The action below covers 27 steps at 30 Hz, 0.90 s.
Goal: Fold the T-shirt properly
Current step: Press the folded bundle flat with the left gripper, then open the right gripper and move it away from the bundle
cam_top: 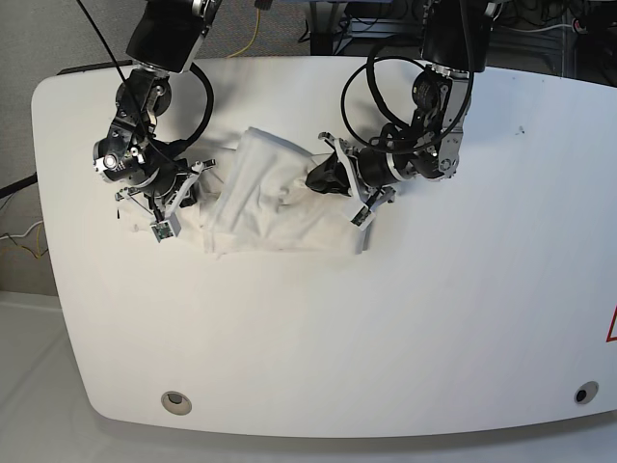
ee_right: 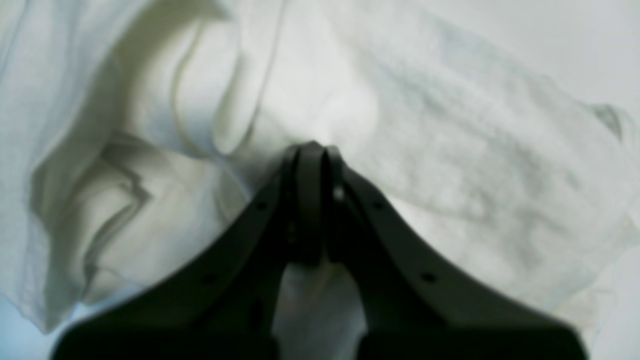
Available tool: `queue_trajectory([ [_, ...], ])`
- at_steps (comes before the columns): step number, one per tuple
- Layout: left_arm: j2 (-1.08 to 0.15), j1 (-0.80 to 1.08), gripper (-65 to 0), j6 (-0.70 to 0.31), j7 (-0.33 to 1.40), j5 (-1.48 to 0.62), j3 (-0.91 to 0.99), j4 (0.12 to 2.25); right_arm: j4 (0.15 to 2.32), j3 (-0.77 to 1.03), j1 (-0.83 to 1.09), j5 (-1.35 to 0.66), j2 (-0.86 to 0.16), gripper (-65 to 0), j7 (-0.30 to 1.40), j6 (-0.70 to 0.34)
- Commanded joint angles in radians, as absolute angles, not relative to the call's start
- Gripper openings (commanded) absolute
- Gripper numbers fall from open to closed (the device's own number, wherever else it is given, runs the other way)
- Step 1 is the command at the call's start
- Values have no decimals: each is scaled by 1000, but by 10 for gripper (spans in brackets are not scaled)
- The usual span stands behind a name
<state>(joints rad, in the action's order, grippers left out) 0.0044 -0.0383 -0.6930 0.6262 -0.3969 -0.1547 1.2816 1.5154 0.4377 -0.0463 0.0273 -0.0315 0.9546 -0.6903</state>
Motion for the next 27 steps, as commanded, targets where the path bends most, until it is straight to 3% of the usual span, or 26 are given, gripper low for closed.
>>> queue_trajectory([
  [1, -8, -51, -640, -698, 610, -407, -154, 1296, 1508, 440, -22, 105, -45, -649, 1086, -698],
  [4, -13, -51, -640, -698, 610, -407, -153, 1296, 1517, 440, -22, 105, -47, -626, 1086, -698],
  [6, -13, -51, -640, -698, 610, -407, -153, 1296, 1526, 440, -22, 104, -47, -567, 1086, -698],
  [13, -13, -50, -640, -698, 610, -407, -153, 1296, 1592, 441, -16, 104, -44, -195, 1086, -698],
  [16, -13, -50, -640, -698, 610, -409, -153, 1296, 1621, 441, -16, 104, -44, -97, 1086, -698],
  [18, -13, -50, -640, -698, 610, -409, -153, 1296, 1639, 441, -16, 104, -42, -78, 1089, -698],
  [27, -13, -50, -640, -698, 610, -409, -153, 1296, 1715, 469, -28, 104, -42, -111, 1122, -698],
])
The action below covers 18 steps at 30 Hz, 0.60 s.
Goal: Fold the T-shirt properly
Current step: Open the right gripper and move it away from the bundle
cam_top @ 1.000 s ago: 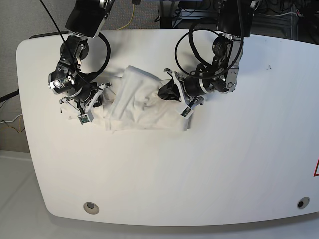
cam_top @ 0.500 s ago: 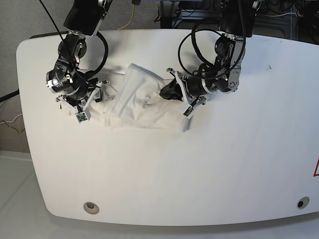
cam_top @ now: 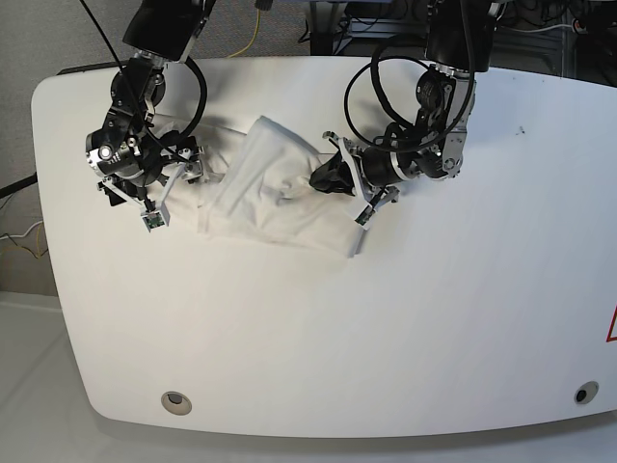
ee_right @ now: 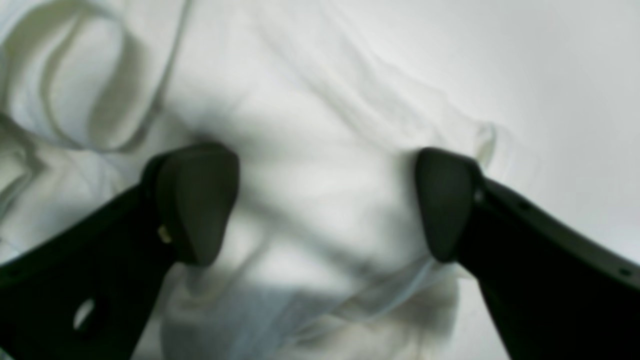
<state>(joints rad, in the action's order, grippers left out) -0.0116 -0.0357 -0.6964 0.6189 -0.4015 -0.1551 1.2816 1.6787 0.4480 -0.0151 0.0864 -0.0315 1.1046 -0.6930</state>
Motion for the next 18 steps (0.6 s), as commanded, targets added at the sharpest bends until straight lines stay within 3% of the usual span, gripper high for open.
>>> queue_trajectory([
  [1, -13, -50, -640, -698, 610, -409, -153, 1296, 1724, 481, -41, 104, -42, -111, 1133, -698],
  [18, -13, -50, -640, -698, 608, -407, -151, 1296, 1735, 590, -174, 102, -50, -111, 1270, -698],
])
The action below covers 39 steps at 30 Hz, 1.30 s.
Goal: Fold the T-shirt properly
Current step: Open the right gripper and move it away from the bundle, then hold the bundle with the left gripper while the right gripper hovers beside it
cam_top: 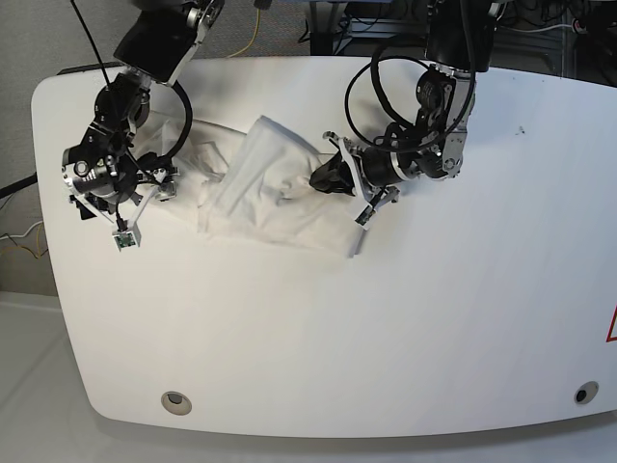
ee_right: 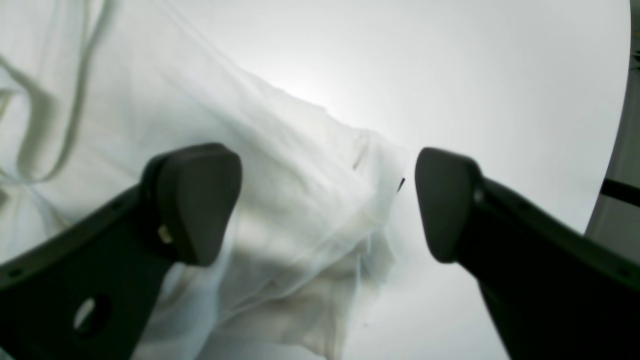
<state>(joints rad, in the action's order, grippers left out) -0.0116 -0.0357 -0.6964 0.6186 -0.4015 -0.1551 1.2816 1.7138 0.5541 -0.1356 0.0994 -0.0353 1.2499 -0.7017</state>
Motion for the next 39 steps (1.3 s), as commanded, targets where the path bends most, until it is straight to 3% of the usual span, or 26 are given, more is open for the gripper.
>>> queue_trajectory([
  [1, -13, -50, -640, -698, 608, -407, -151, 1296, 1735, 605, -183, 102, -47, -111, 1282, -698],
  [10, -13, -48, -640, -698, 608, -409, -151, 1294, 1692, 811, -280, 102, -47, -111, 1396, -698],
  [18, -13, -48, -640, -698, 608, -406, -151, 1294, 1658, 949, -314, 101, -51, -111, 1396, -698],
  [30, -12, -48, -640, -698, 607, -406, -151, 1294, 1615, 1059, -309, 96, -12, -111, 1396, -698],
  [39, -12, -48, -640, -698, 605, -406, -151, 1294, 1465, 1099, -274, -51, -13, -112, 1396, -698],
])
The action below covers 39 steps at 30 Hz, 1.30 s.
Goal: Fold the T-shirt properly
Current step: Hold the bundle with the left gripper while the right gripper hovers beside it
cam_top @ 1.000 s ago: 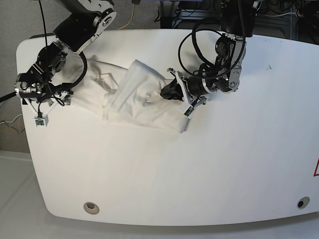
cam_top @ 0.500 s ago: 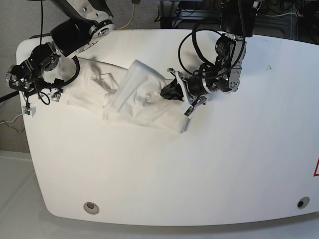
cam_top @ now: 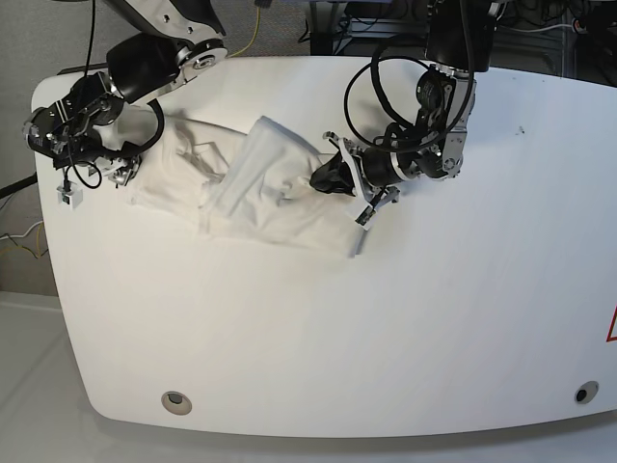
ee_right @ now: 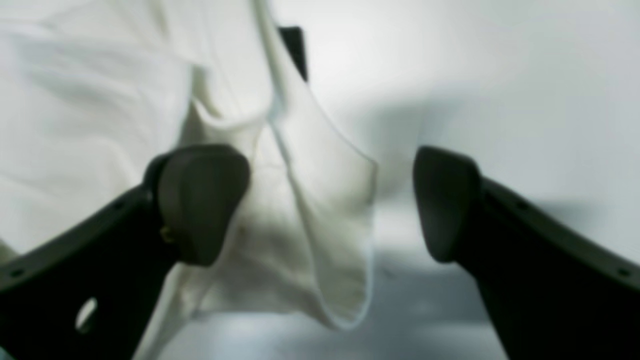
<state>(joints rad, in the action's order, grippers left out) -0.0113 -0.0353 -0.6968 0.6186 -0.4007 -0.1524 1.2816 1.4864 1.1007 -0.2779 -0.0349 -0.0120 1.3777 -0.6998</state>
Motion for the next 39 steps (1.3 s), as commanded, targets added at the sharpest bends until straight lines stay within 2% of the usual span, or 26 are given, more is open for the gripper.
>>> queue_trajectory([
  [1, -13, -48, -640, -698, 605, -406, -151, 1294, 1455, 1099, -272, -65, -13, -113, 1396, -698],
  [9, -13, -50, -640, -698, 602, -406, -151, 1250, 1386, 1098, -252, -105, -13, -113, 1396, -698],
  [25, -10, -50, -640, -698, 579, -407, -151, 1224, 1382, 1098, -231, -124, -7, -113, 1396, -698],
  [39, -8, -53, -640, -698, 579, -407, -151, 1224, 1382, 1096, -228, -124, 41, -113, 1396, -698],
])
